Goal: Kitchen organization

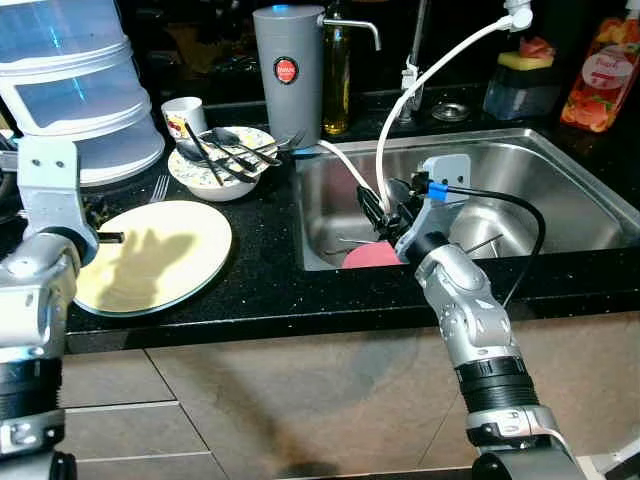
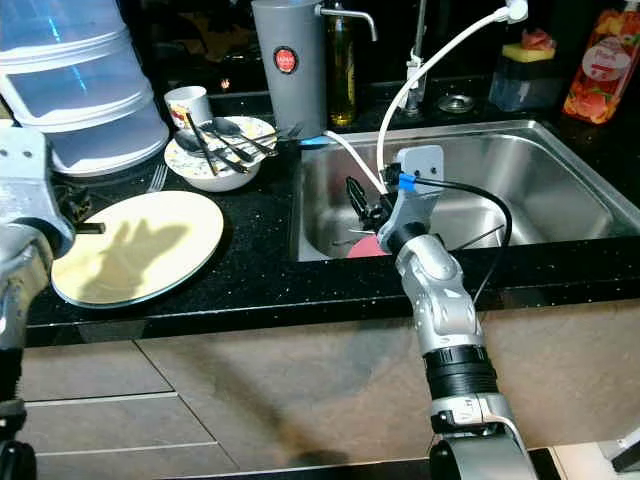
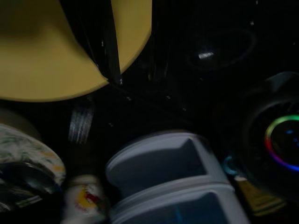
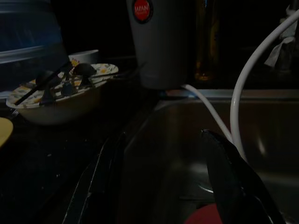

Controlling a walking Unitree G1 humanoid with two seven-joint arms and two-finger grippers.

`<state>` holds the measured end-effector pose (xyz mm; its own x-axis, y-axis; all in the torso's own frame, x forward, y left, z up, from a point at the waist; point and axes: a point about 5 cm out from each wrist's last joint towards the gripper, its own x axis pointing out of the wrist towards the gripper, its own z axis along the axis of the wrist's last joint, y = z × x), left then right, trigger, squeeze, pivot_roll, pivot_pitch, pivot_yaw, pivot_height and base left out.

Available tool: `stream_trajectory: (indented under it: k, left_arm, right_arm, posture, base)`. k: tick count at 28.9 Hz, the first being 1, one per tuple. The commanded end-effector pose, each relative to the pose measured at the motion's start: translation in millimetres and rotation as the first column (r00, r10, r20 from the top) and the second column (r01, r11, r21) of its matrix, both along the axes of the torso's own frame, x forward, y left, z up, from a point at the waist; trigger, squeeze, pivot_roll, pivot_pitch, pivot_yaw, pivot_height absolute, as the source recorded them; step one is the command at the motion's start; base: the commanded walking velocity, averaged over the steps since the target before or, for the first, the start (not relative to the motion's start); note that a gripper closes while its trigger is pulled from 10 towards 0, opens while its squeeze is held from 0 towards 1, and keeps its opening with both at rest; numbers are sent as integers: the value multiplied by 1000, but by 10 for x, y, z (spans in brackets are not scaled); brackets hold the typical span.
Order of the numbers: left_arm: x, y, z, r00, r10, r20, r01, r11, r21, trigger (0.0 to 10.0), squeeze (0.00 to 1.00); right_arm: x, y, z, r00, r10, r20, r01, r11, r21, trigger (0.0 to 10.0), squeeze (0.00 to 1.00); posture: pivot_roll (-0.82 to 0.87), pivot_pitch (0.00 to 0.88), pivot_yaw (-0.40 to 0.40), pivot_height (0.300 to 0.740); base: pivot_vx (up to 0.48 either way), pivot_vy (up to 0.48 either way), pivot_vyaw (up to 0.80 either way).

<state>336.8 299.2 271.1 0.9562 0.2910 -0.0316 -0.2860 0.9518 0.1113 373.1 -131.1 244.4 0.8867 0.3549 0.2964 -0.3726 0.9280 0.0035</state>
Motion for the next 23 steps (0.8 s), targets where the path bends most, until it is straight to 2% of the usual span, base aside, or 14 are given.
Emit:
stream_trajectory:
  k: [1, 5, 6, 12, 19, 23]
  left_arm:
    - [-18, 135, -51, 999, 23, -48, -25, 999, -43, 10000, 0]
    - [-8, 212, -136, 994, 17, -111, -27, 995, -95, 10000, 0]
    - [-9, 229, -146, 994, 19, -112, -34, 991, -129, 10000, 0]
    - [-37, 333, -203, 986, 49, -162, -76, 983, -166, 10000, 0]
    - [-37, 324, -368, 963, -14, -268, -45, 976, -213, 10000, 0]
    - [-36, 286, -421, 956, -45, -291, -23, 974, -225, 10000, 0]
  right_arm:
    - [18, 45, -6, 1000, 22, -15, -22, 1000, -13, 10000, 0]
    - [37, 89, 7, 999, 45, -19, -45, 999, -29, 10000, 0]
    - [41, 101, 13, 998, 52, -19, -53, 998, -35, 10000, 0]
    - [55, 145, 23, 997, 78, -20, -79, 995, -54, 10000, 0]
    - [65, 203, 22, 995, 101, -21, -102, 993, -58, 10000, 0]
    - [65, 212, 28, 994, 106, -19, -107, 993, -58, 10000, 0]
  posture:
    - [62, 108, 84, 740]
    - [53, 112, 85, 740]
    - [49, 115, 84, 740]
    - [52, 117, 81, 740]
    - [52, 120, 79, 740]
    - [52, 121, 79, 740]
  base:
    - [0, 0, 0]
    - [0, 0, 0]
    - [0, 0, 0]
    - [0, 0, 0]
    - [0, 0, 0]
    - [0, 0, 0]
